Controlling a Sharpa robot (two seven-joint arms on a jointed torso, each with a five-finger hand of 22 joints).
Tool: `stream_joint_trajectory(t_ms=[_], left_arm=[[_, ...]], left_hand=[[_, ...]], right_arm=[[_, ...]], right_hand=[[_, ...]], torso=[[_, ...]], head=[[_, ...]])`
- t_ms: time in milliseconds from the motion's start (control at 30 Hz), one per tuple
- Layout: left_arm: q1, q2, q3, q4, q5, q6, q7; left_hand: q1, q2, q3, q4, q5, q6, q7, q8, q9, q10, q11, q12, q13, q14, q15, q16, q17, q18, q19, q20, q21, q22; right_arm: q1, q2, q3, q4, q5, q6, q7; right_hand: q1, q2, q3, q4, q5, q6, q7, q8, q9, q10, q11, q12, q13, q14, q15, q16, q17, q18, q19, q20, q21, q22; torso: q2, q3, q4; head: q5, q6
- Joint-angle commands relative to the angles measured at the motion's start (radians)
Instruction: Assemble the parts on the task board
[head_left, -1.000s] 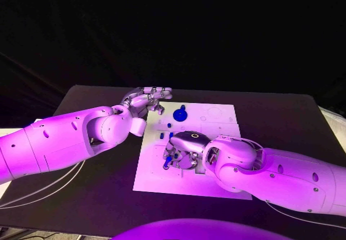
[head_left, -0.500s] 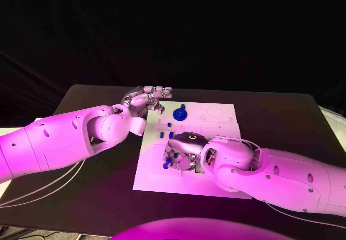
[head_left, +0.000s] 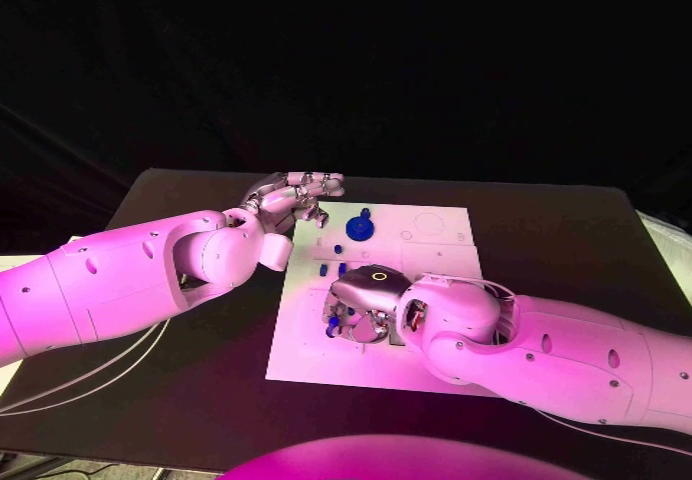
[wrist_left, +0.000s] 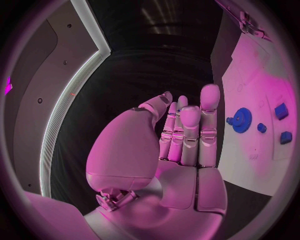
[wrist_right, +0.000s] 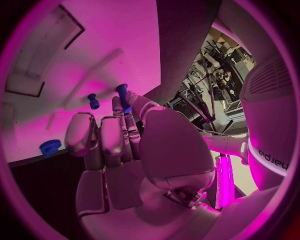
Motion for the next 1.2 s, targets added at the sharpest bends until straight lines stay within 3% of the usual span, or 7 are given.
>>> stream_joint_trajectory(t_ms=[33,267,433,767,900,1133,1200], left_arm=[[0.0,0.001,0.001,0.003,-0.004,0.019,0.005],[0.0,-0.001,0.001,0.003,-0.004,0.019,0.003],[0.0,-0.002,0.001,0.002,-0.004,0.02,-0.001],[0.0,-0.009,0.001,0.003,-0.004,0.021,-0.004],[0.0,-0.013,0.001,0.006,-0.004,0.021,-0.005],[0.0,-0.02,0.0,0.018,-0.005,0.018,-0.003],[0.0,-0.02,0.0,0.02,-0.005,0.018,-0.003]], left_hand=[[-0.003,0.005,-0.004,-0.002,0.007,-0.009,0.0,0.005,-0.001,-0.008,0.001,0.006,0.001,-0.005,0.002,0.005,-0.001,0.007,-0.008,0.001,-0.006,-0.001],[-0.003,0.005,-0.004,-0.002,0.007,-0.009,0.0,0.005,-0.001,-0.008,0.001,0.006,0.001,-0.005,0.002,0.005,-0.001,0.007,-0.008,0.001,-0.006,-0.001],[-0.003,0.005,-0.004,-0.003,0.007,-0.009,0.0,0.005,-0.001,-0.009,0.001,0.006,0.002,-0.006,0.002,0.004,-0.003,0.007,-0.009,0.001,-0.008,-0.002],[-0.003,0.005,-0.004,-0.003,0.006,-0.01,0.001,0.005,-0.001,-0.01,0.001,0.006,0.001,-0.007,0.002,0.004,-0.005,0.008,-0.01,0.001,-0.011,-0.004],[-0.003,0.005,-0.004,-0.003,0.006,-0.01,0.001,0.005,-0.001,-0.01,0.001,0.006,0.001,-0.007,0.002,0.004,-0.005,0.008,-0.01,0.001,-0.011,-0.004],[-0.003,0.005,-0.004,-0.003,0.006,-0.01,0.001,0.005,-0.001,-0.01,0.001,0.006,0.001,-0.007,0.002,0.004,-0.005,0.008,-0.01,0.001,-0.011,-0.004],[-0.003,0.005,-0.004,-0.003,0.006,-0.01,0.001,0.005,-0.001,-0.01,0.001,0.006,0.001,-0.007,0.002,0.004,-0.005,0.008,-0.01,0.001,-0.011,-0.004]], right_arm=[[-0.006,0.001,-0.006,-0.002,-0.022,0.025,-0.009],[-0.006,-0.007,-0.006,0.002,-0.018,-0.069,-0.01],[-0.006,-0.022,-0.007,0.014,-0.004,-0.154,0.009],[0.002,-0.151,0.005,0.102,0.118,-0.325,0.055],[0.032,-0.266,0.012,0.156,0.253,-0.29,0.005],[0.064,-0.446,0.009,0.222,0.347,-0.213,-0.144],[0.065,-0.48,0.004,0.235,0.342,-0.198,-0.181]], right_hand=[[-0.038,-0.048,-0.019,0.01,0.015,-0.056,0.015,-0.019,-0.017,-0.052,0.013,-0.029,-0.003,0.023,0.017,-0.003,-0.011,0.002,-0.011,0.013,-0.007,-0.017],[-0.06,-0.096,-0.12,0.019,0.038,-0.207,0.031,-0.017,-0.019,-0.17,0.036,-0.049,0.0,0.008,0.035,-0.032,-0.055,0.019,-0.062,0.035,-0.06,-0.096],[-0.037,-0.081,-0.243,0.036,0.06,-0.255,0.033,-0.011,-0.014,-0.223,0.039,-0.015,0.004,0.0,0.037,-0.055,-0.089,0.026,-0.076,0.039,-0.086,-0.131],[0.003,-0.036,-0.285,0.044,0.111,-0.175,0.031,0.016,-0.003,-0.16,0.032,0.059,0.007,0.002,0.032,-0.06,-0.1,0.023,-0.062,0.035,-0.081,-0.121],[-0.001,-0.016,-0.277,0.058,0.1,-0.14,0.027,0.023,-0.002,-0.055,0.016,0.107,0.018,0.016,0.021,-0.026,-0.057,0.014,-0.034,0.029,-0.051,-0.075],[-0.085,-0.043,-0.344,0.124,0.164,-0.088,-0.031,0.047,0.003,0.218,-0.055,0.321,0.167,0.063,-0.035,0.136,0.159,-0.037,0.111,-0.023,0.108,0.175],[-0.11,-0.043,-0.373,0.153,0.204,-0.08,-0.039,0.054,0.005,0.244,-0.062,0.57,0.45,0.068,-0.042,0.174,0.212,-0.046,0.131,-0.033,0.134,0.217]], torso=[[0.0,0.0001,0.0001],[0.0,0.0005,-0.0002],[0.0,0.0008,-0.0002],[-0.001,0.0003,-0.0023],[-0.001,-0.0013,-0.003],[-0.004,-0.0051,-0.0163],[-0.005,-0.0044,-0.0202]], head=[[0.0,0.0],[-0.002,0.001],[-0.003,0.002],[-0.019,0.012],[-0.038,0.016],[-0.058,0.027],[-0.058,0.028]])
